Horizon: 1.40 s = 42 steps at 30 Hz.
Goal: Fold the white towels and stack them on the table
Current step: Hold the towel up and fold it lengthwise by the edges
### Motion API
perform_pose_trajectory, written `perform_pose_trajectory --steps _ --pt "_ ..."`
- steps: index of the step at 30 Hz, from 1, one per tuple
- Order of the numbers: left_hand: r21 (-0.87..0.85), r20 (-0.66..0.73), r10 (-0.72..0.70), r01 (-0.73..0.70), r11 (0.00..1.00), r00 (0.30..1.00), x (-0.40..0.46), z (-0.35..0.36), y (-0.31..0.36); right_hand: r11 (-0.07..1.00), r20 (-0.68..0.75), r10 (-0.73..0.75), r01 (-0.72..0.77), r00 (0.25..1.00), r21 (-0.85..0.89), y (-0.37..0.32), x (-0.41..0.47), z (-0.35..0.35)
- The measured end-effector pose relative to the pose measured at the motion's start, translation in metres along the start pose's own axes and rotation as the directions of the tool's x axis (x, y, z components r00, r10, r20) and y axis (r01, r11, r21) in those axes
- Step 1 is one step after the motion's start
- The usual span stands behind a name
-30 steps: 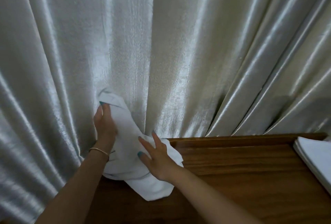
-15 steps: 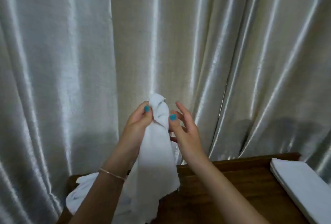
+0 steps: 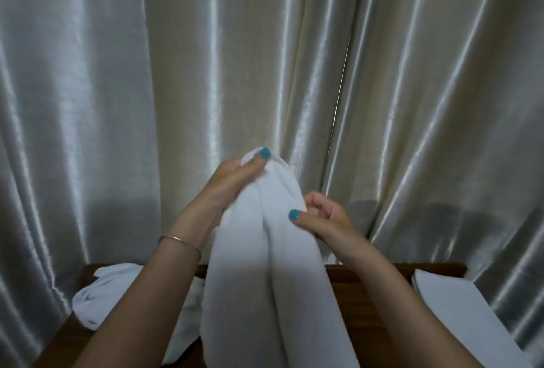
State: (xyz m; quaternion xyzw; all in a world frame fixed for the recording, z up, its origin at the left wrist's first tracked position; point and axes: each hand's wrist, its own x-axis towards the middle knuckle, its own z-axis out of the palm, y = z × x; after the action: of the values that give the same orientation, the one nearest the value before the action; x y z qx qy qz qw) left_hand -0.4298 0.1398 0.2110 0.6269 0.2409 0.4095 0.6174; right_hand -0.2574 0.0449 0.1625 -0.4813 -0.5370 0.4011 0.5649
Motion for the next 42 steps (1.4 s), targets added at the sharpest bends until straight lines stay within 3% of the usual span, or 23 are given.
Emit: perform_pose_trajectory --steps 2,6,10,13,17,21,24,25,27,30,33,35,36,38,42 --pt "0.315 -0.078 0.036 -0.009 0.949 0.996 0.003 -0.002 -0.006 0.999 -0.050 -0.013 0.011 0.999 -0.048 -0.002 -0.001 -0.003" --pt "0.479 -0.175 0.074 0.019 0.878 0.982 0.012 -0.016 -0.016 1.000 -0.151 -0.018 0.017 0.988 -0.012 -0.004 0.000 0.001" --pt "0.702 -0.019 0.152 -0.095 0.706 0.988 0.010 -0.037 -0.021 0.994 -0.149 -0.040 0.024 0.988 -0.110 -0.008 0.002 -0.002" --pt "0.778 0.002 0.164 -0.104 0.619 0.987 0.012 -0.050 -0.030 0.914 -0.125 -0.153 0.092 0.980 -0.396 -0.006 0.006 -0.012" --pt "0.826 -0.026 0.243 -0.116 0.552 0.970 0.015 -0.060 -0.037 0.690 -0.122 -0.243 0.083 0.962 -0.719 -0.004 0.011 -0.025" --pt "0.899 -0.027 0.286 -0.101 0.425 0.958 0.021 -0.066 -0.039 0.372 -0.110 -0.181 -0.036 0.977 -0.927 -0.008 0.014 -0.036" --pt "0.921 -0.115 0.328 -0.023 0.389 0.938 0.021 -0.071 -0.040 -0.007 -0.127 -0.196 -0.131 0.972 -0.991 -0.011 0.018 -0.037" --pt "0.922 -0.129 0.331 -0.010 0.387 0.935 0.021 -0.074 -0.039 -0.060 -0.117 -0.207 -0.131 0.971 -0.989 -0.010 0.019 -0.038" --pt "0.917 -0.148 0.327 0.006 0.399 0.933 0.019 -0.082 -0.037 -0.037 -0.098 -0.155 -0.105 0.983 -0.994 -0.007 0.020 -0.042" --pt "0.870 -0.216 0.339 0.023 0.492 0.916 0.016 -0.093 -0.035 0.121 -0.091 0.005 -0.091 0.996 -0.988 -0.002 0.022 -0.051" --pt "0.821 -0.290 0.288 0.083 0.565 0.913 0.014 -0.102 -0.034 0.111 -0.061 -0.127 -0.047 0.990 -0.993 0.006 0.019 -0.056" --pt "0.844 -0.259 0.274 0.079 0.530 0.926 0.012 -0.109 -0.037 0.069 -0.020 -0.279 -0.001 0.960 -0.998 0.011 0.019 -0.060" --pt "0.859 -0.241 0.278 0.071 0.507 0.930 0.011 -0.112 -0.037 0.113 -0.035 -0.318 0.001 0.947 -0.994 0.013 0.019 -0.061" --pt "0.877 -0.234 0.293 0.072 0.474 0.927 0.009 -0.116 -0.038 0.199 -0.092 -0.343 -0.024 0.935 -0.980 0.015 0.019 -0.061" --pt "0.925 -0.198 0.360 0.053 0.375 0.912 0.008 -0.127 -0.038 0.130 -0.116 -0.342 -0.076 0.933 -0.989 0.015 0.019 -0.064"
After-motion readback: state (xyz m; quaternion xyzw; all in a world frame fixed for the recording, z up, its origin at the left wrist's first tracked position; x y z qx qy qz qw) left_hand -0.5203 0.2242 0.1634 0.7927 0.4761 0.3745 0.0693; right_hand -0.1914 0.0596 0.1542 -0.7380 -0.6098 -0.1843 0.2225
